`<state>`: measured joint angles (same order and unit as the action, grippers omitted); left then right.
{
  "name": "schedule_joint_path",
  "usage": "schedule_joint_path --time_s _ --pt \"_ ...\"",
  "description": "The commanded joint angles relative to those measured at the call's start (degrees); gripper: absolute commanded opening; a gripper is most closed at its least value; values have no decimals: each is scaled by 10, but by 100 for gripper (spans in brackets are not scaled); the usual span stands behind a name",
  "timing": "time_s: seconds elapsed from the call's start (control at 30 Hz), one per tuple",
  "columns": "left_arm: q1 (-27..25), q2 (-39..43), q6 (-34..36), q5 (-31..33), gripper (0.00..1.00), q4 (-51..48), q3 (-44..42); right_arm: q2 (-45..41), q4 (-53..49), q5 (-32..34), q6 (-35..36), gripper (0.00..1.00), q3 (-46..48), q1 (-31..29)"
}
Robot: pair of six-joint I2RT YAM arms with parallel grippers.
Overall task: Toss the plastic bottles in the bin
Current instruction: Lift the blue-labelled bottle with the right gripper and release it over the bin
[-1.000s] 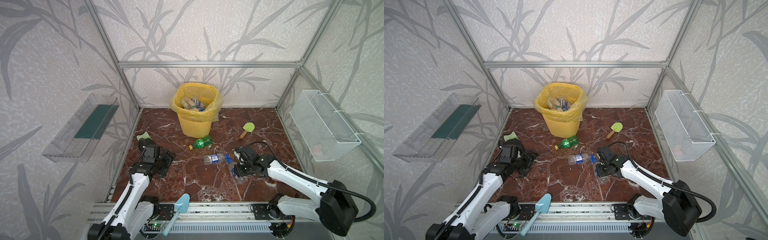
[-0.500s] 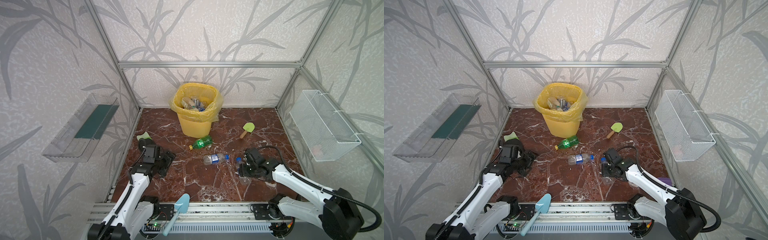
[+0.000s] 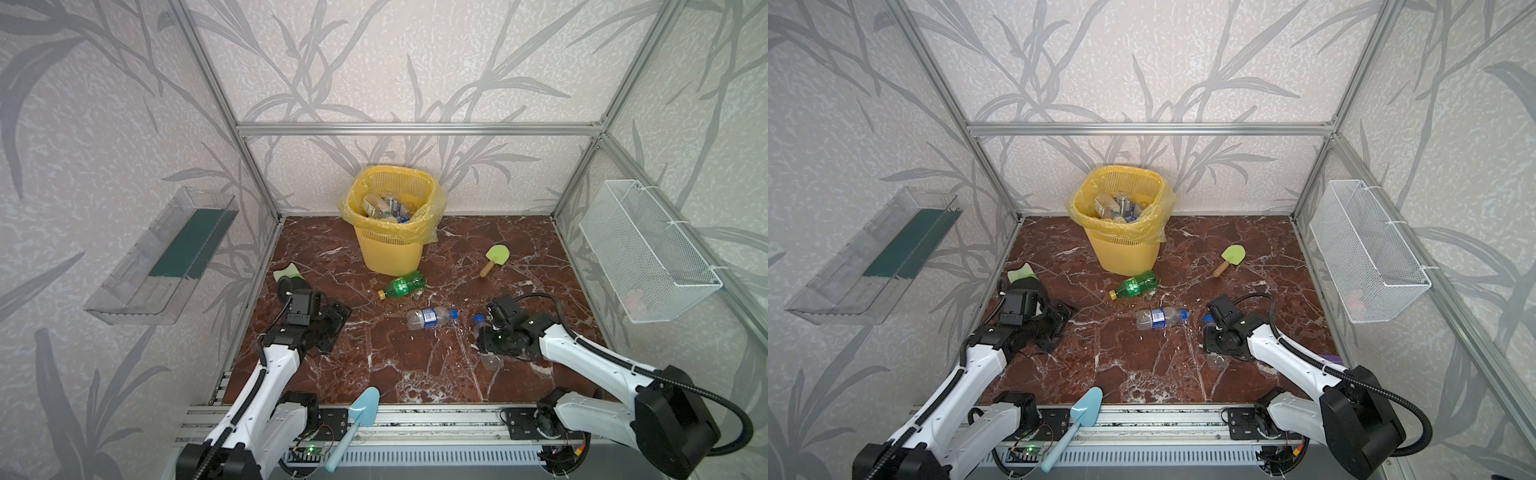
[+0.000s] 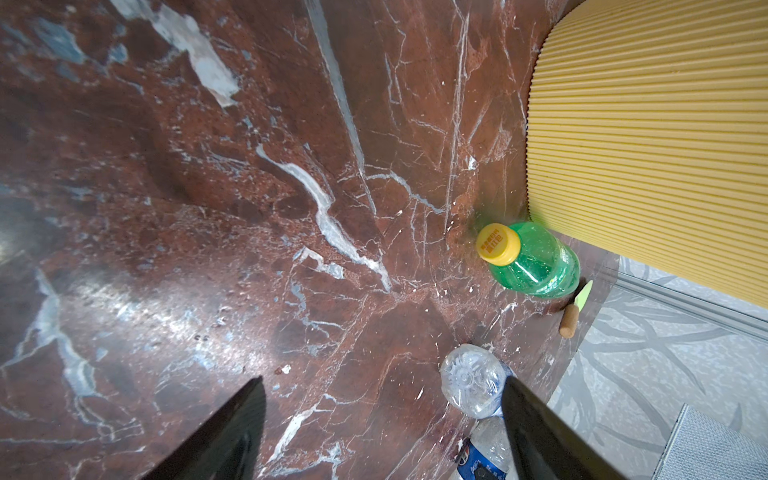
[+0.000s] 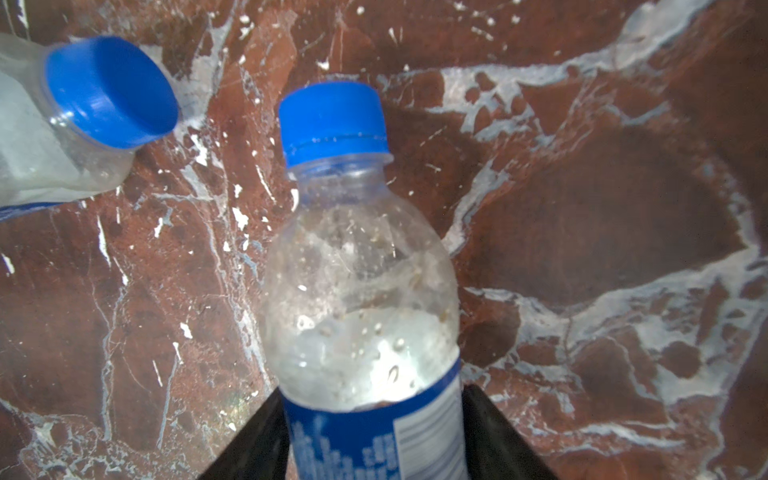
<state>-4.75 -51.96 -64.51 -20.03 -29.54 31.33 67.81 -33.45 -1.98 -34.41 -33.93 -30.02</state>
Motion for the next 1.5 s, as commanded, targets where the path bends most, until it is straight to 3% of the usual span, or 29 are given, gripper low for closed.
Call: schedule_joint_path --time_s 0.0,0.13,0.37,0.57,0.73,0.87,0.93,1.03,1.13,1.27,1.47 --pt "3 -4 -2 1 88 5 1 11 2 -11 0 59 -3 5" --pt "3 -5 -1 1 88 4 1 5 0 -20 0 53 -5 14" --pt "3 -6 -1 4 88 5 0 -62 35 -60 -41 52 20 50" --pt "3 -6 -1 4 88 5 -3 -149 126 -132 -122 52 72 119" --pt "3 -9 -1 6 88 4 0 -161 284 -205 -200 51 65 148" --pt "3 -9 -6 6 88 3 10 -75 440 -249 -270 51 -70 145" --pt "3 -8 -9 6 88 1 18 3 495 -259 -295 52 -216 128" --pt "3 -11 -14 2 88 -11 43 130 504 -259 -301 57 -451 97" --pt "3 -1 -10 4 88 -38 78 243 407 -266 -307 72 -607 90" --pt "4 24 -4 24 88 -53 92 244 409 -254 -319 85 -511 94" --pt "5 21 2 23 88 -41 61 105 419 -206 -291 84 -234 122"
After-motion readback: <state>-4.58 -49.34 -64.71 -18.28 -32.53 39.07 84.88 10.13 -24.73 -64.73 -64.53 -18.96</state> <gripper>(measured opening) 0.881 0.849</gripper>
